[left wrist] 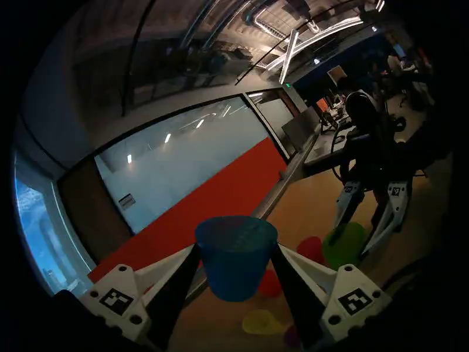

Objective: Pour water

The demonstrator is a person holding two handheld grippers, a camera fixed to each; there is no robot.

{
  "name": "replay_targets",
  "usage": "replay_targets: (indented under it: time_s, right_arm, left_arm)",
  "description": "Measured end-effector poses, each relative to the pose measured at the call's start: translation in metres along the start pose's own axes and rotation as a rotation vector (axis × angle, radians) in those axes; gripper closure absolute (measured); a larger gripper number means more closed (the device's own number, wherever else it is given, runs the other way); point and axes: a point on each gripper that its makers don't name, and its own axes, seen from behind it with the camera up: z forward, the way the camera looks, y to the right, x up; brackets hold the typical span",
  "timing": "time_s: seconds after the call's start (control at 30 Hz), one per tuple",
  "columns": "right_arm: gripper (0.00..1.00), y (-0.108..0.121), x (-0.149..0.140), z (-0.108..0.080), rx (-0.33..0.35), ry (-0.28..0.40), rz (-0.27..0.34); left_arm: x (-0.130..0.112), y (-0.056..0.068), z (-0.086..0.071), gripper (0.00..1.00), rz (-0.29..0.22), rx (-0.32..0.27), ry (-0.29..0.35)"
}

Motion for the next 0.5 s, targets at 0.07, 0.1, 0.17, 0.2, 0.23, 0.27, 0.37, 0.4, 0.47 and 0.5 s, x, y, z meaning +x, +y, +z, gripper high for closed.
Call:
replay_targets:
  time_s: [0.07,0.1,0.17,0.2,0.23,0.27,0.37,0.4,0.47,0.5]
  right_arm:
    - [0.10,-0.001,0.000,0.001,0.003,0.001,0.000]
    - [0.10,-0.002,0.000,0.001,0.004,0.001,0.000]
    - [0.10,-0.003,0.001,0.002,0.006,0.001,-0.001]
    - [0.10,-0.003,0.000,0.003,0.006,0.000,-0.002]
    - [0.10,-0.004,0.000,0.004,0.007,0.000,-0.003]
    - [0.10,-0.004,0.000,0.004,0.007,-0.001,-0.005]
    - [0.10,-0.007,0.000,0.006,0.012,-0.001,-0.006]
    - [0.10,-0.007,0.000,0.006,0.013,0.000,-0.006]
    - [0.10,-0.008,0.000,0.007,0.015,0.001,-0.004]
    - [0.10,-0.008,0.000,0.007,0.016,0.002,-0.005]
  left_arm:
    - [0.002,0.001,0.000,0.15,0.012,0.002,0.001]
    - [0.003,0.001,0.000,0.15,0.018,0.004,0.003]
    - [0.005,0.002,0.001,0.15,0.031,0.008,0.005]
    - [0.006,0.002,0.001,0.15,0.038,0.009,0.006]
    - [0.007,0.002,0.001,0.15,0.045,0.011,0.006]
    - [0.008,0.002,0.001,0.15,0.053,0.013,0.007]
    - [0.011,0.002,0.002,0.15,0.073,0.019,0.010]
    - [0.013,0.001,0.002,0.15,0.078,0.021,0.011]
    - [0.015,0.001,0.002,0.15,0.090,0.024,0.014]
    - [0.017,0.001,0.002,0.15,0.098,0.026,0.016]
